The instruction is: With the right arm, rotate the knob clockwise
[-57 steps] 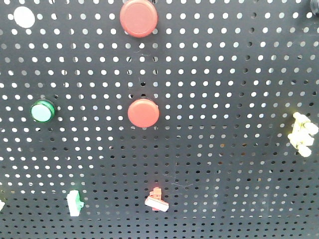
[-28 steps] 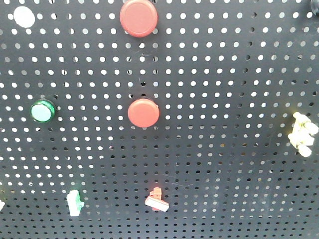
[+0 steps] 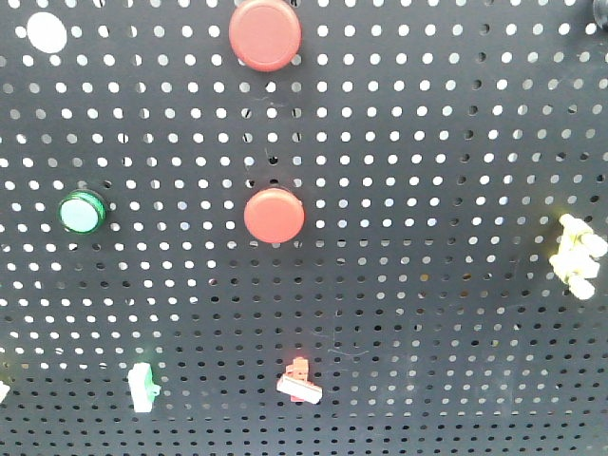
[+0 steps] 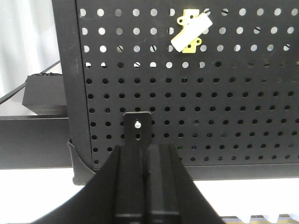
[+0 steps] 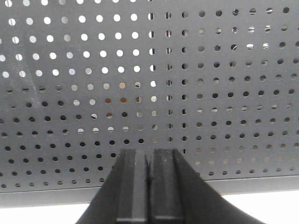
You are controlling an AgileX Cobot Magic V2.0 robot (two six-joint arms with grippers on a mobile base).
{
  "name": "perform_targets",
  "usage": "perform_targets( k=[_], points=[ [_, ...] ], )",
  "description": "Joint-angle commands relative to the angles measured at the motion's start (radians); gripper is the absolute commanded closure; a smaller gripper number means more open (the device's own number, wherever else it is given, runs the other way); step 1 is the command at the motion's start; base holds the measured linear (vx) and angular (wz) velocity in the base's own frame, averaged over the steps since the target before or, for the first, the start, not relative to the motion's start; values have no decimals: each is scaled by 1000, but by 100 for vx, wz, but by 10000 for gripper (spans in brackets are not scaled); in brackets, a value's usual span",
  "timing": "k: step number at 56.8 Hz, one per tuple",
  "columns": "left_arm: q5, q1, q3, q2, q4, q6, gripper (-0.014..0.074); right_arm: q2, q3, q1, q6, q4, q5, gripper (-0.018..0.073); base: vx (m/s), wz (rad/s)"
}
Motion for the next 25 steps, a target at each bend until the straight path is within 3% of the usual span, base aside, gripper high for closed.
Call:
perform_targets(
  k=[1,25],
  points=[
    [-86,-6,11,-10,-4,-5,603,-14,7,-7,2,-11,-83,566,0,0],
    [-86,-6,11,-10,-4,-5,603,-14,7,-7,2,-11,-83,566,0,0]
  ],
)
